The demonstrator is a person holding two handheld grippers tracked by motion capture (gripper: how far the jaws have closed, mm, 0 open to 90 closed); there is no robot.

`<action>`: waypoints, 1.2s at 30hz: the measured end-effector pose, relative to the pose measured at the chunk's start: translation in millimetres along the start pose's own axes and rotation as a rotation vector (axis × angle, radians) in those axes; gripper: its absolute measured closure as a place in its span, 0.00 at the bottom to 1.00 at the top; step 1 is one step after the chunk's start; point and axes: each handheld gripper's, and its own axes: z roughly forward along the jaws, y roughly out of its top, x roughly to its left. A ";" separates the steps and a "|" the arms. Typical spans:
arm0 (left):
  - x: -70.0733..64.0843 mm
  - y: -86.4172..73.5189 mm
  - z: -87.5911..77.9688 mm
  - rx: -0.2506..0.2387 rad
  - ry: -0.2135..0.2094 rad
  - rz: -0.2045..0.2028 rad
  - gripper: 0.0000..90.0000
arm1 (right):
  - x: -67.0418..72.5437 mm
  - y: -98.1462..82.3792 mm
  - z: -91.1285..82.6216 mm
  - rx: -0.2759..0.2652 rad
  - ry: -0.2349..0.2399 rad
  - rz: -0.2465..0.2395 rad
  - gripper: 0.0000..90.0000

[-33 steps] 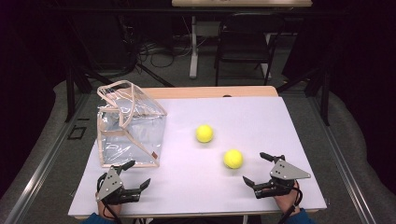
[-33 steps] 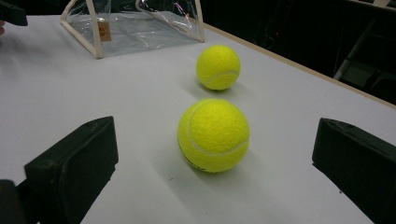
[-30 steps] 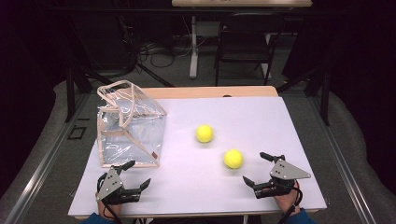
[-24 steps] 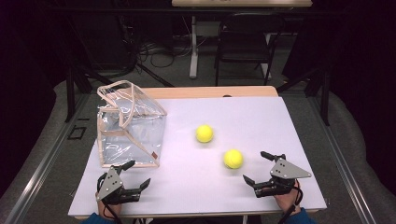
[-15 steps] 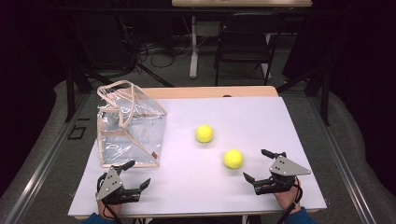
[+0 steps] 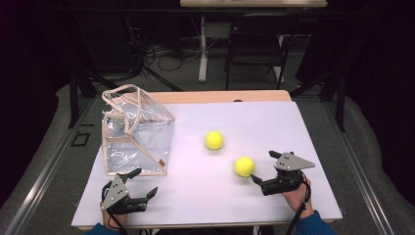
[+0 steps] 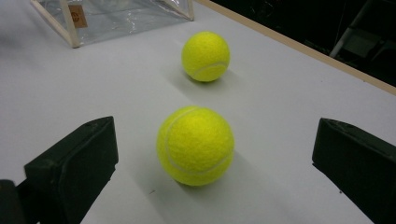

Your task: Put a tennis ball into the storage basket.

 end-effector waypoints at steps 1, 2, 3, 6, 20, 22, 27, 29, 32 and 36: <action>0.0 0.0 0.1 0.001 0.000 0.000 0.18 | -0.2 1.1 1.5 0.002 0.002 0.000 0.00; 0.0 0.0 0.0 0.001 0.000 0.000 0.18 | -0.4 2.6 2.9 0.011 0.005 0.001 0.00; -0.1 0.0 -0.1 -0.001 0.000 -0.001 0.18 | -0.7 3.8 4.5 0.018 0.010 0.002 0.00; -0.1 0.0 0.0 0.001 -0.002 0.002 0.18 | -1.1 6.3 9.2 0.036 0.018 0.008 0.00; -0.2 0.1 0.4 0.004 -0.011 0.003 0.18 | -4.3 15.5 22.4 0.108 0.051 0.014 0.00; -0.5 0.1 0.6 0.007 -0.010 0.002 0.18 | -4.9 17.2 23.8 0.119 0.055 0.018 0.00; -1.2 0.3 0.4 0.006 -0.010 0.003 0.18 | -6.0 19.2 28.8 0.157 0.066 0.027 0.00; -1.2 0.2 0.4 0.006 -0.009 0.003 0.18 | -6.2 19.7 30.6 0.175 0.071 0.029 0.00; -1.0 0.2 0.5 0.006 -0.010 0.003 0.18 | -6.9 20.2 33.4 0.191 0.076 0.032 0.00; -1.2 0.3 0.4 0.005 -0.009 0.003 0.18 | -7.7 21.7 37.1 0.214 0.084 0.038 0.00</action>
